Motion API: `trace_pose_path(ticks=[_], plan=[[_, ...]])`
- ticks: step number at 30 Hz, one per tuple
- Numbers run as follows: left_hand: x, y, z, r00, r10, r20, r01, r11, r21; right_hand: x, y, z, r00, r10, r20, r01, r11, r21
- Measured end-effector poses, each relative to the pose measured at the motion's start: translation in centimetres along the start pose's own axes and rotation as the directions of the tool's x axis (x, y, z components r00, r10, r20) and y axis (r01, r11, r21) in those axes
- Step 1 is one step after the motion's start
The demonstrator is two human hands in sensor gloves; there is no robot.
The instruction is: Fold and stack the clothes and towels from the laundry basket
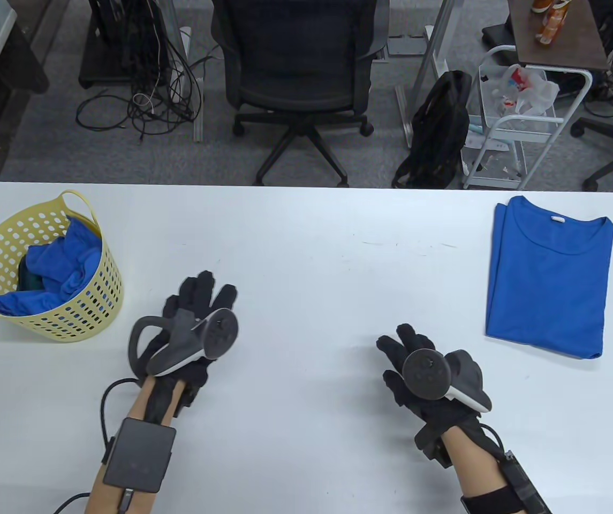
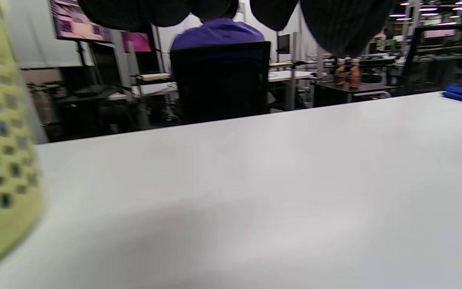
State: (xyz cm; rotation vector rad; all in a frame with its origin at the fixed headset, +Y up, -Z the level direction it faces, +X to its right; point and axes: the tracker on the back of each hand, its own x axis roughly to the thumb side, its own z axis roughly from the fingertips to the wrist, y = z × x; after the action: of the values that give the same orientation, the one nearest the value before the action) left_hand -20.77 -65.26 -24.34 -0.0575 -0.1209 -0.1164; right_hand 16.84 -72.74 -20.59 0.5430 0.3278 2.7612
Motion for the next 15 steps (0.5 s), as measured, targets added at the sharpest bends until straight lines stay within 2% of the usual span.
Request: trace_pose_path(ticks=[2, 5, 7, 9, 13, 15], plan=[[-3.3, 1.4, 0.6, 0.993, -0.017, -0.119, 0.020, 1.000, 0.022, 1.3, 0.9, 0.3, 1.000, -0.006, 0.016, 0.006, 1.000, 0.008], [-7.0, 2.2, 0.6, 0.967, -0.036, -0.254, 0.046, 0.998, 0.033, 2.2, 1.7, 0.8, 1.000, -0.002, 0.020, 0.001, 1.000, 0.014], [-10.4, 2.3, 0.2, 0.913, -0.123, -0.389, 0.128, 0.992, -0.011, 2.4, 2.2, 1.0, 1.000, 0.006, 0.008, -0.006, 1.000, 0.011], [-13.0, 2.2, -0.3, 0.867, -0.144, -0.477, 0.125, 0.990, -0.072, 2.1, 2.7, 1.0, 1.000, 0.028, -0.004, -0.028, 0.999, 0.028], [-17.2, 1.3, -1.6, 0.822, 0.002, -0.570, -0.088, 0.988, -0.123, 1.1, 3.3, 0.9, 0.999, 0.027, -0.032, -0.026, 0.999, 0.037], [-18.4, 0.6, -2.5, 0.799, 0.062, -0.599, -0.180, 0.974, -0.140, 0.6, 3.4, 0.8, 0.999, 0.004, -0.041, -0.002, 0.999, 0.039]])
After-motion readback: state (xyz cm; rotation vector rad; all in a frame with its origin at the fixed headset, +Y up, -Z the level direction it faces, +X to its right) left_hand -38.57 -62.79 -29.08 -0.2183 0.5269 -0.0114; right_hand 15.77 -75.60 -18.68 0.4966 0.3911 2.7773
